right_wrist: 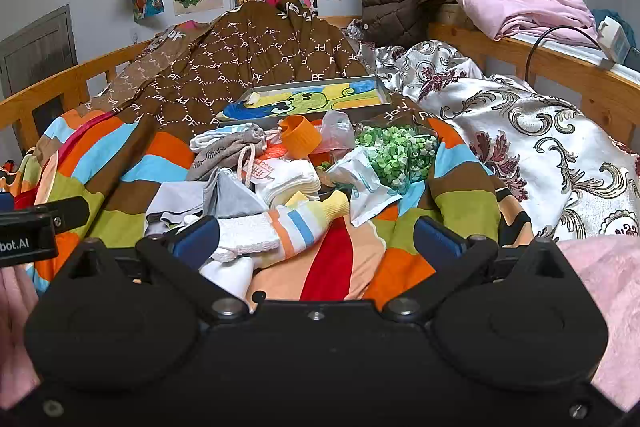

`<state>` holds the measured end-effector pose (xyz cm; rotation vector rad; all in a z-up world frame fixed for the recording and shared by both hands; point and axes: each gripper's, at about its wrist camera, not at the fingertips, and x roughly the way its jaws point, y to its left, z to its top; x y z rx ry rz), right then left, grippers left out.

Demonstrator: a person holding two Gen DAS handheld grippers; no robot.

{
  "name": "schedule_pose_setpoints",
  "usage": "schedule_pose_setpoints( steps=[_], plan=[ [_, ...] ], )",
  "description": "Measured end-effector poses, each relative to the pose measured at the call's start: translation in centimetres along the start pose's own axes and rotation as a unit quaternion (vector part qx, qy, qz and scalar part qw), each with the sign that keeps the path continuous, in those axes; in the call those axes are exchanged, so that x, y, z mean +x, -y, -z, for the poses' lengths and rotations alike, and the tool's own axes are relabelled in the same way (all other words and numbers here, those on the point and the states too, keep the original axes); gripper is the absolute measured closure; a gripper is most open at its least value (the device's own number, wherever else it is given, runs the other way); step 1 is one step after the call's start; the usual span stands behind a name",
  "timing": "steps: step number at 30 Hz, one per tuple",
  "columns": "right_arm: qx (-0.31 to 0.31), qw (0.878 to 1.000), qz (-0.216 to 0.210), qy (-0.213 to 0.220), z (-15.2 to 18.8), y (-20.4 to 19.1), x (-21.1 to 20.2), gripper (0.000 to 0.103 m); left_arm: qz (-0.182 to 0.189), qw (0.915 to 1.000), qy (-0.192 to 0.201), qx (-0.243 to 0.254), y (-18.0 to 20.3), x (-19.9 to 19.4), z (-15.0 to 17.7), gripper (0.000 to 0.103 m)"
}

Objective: Organize soft objects

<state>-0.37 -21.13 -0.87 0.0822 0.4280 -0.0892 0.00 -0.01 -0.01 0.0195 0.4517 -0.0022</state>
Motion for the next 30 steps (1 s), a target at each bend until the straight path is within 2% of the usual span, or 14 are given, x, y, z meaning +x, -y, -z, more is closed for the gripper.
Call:
schedule_pose_setpoints(
  steps=[21,30],
  plan=[
    [-0.002,1.0,0.002,-0.004,0.1,0.0,0.1,0.0,0.001,1.0,-0.003,0.0,0.0,0.0,0.0,0.001],
    [-0.004,1.0,0.0,-0.029,0.0,0.2,0.7,0.0,0.033,0.9981,-0.051,-0.009,-0.3,1.8,-1.6,0.001]
  ],
)
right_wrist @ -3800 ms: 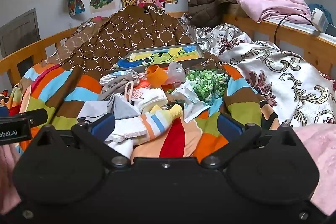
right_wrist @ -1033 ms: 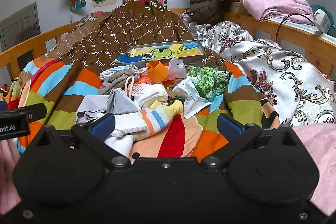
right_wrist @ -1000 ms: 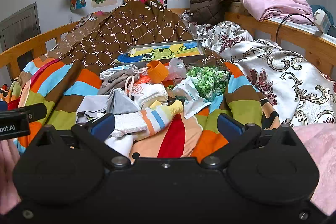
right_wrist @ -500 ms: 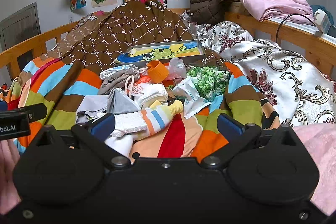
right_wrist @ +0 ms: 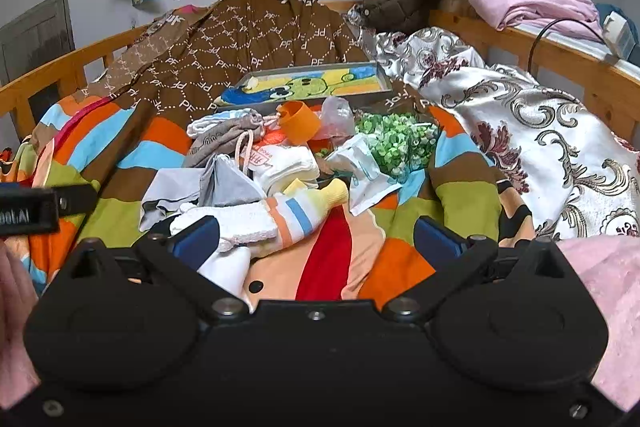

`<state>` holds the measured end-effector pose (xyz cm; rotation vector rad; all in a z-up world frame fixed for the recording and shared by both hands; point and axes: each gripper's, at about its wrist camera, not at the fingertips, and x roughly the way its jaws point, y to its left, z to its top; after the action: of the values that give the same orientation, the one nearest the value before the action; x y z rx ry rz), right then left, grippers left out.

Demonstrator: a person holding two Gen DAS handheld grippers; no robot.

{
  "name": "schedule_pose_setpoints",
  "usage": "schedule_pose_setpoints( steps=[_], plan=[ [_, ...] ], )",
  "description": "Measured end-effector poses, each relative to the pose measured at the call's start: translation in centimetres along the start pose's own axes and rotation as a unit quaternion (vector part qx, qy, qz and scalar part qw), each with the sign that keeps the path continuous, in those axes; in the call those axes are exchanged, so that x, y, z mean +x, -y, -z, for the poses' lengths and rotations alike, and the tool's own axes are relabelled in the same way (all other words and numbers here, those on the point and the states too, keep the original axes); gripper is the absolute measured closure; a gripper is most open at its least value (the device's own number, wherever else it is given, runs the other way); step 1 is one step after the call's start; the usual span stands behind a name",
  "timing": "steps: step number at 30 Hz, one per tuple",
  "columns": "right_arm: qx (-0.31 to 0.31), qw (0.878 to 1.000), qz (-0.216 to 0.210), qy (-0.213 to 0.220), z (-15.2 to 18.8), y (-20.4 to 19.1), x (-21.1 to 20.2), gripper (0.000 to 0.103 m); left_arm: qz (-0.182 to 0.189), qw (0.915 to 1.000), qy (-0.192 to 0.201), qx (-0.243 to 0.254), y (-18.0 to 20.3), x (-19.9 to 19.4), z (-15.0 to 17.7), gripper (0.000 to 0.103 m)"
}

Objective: Organize soft objects
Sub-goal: 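Grasp the white sock with the right tool while the left tool hovers nearby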

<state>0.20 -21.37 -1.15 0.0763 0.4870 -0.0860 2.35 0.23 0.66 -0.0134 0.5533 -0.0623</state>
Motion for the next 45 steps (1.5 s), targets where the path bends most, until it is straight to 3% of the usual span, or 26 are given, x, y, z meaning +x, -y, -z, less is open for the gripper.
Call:
schedule_pose_setpoints(
  steps=[6,11,14,21,27,36,38,45],
  plan=[
    [-0.01,1.0,-0.01,-0.022,-0.3,0.0,0.7,0.0,0.017,0.9977,-0.006,0.066,-0.2,1.2,-3.3,0.001],
    [-0.025,0.998,-0.025,-0.054,-0.8,-0.8,1.9,0.0,0.087,0.987,-0.059,0.122,-0.5,3.9,-5.8,0.001],
    [-0.038,0.996,-0.029,-0.079,-1.0,-1.3,2.8,0.001,0.146,0.9734,-0.094,0.15,0.0,6.1,-6.5,0.001],
    [-0.04,0.988,-0.071,-0.134,-0.5,-1.5,4.2,0.001,0.249,0.9381,-0.13,0.202,1.7,10.6,-6.6,0.001],
    [-0.041,0.979,-0.096,-0.173,-0.7,-1.9,5.5,0.004,0.307,0.9113,-0.181,0.206,1.8,14.2,-5.7,0.004],
    [-0.053,0.968,-0.119,-0.215,-0.6,-4.2,8.3,0.027,0.332,0.8923,-0.238,0.193,1.8,17.1,-4.7,0.014],
    [-0.053,0.965,-0.123,-0.224,-0.5,-4.7,9.0,0.038,0.337,0.8878,-0.242,0.199,2.0,17.4,-4.5,0.015],
    [-0.049,0.964,-0.121,-0.232,-0.4,-5.1,9.9,0.061,0.349,0.875,-0.247,0.228,3.0,17.9,-3.9,0.016]
  ],
)
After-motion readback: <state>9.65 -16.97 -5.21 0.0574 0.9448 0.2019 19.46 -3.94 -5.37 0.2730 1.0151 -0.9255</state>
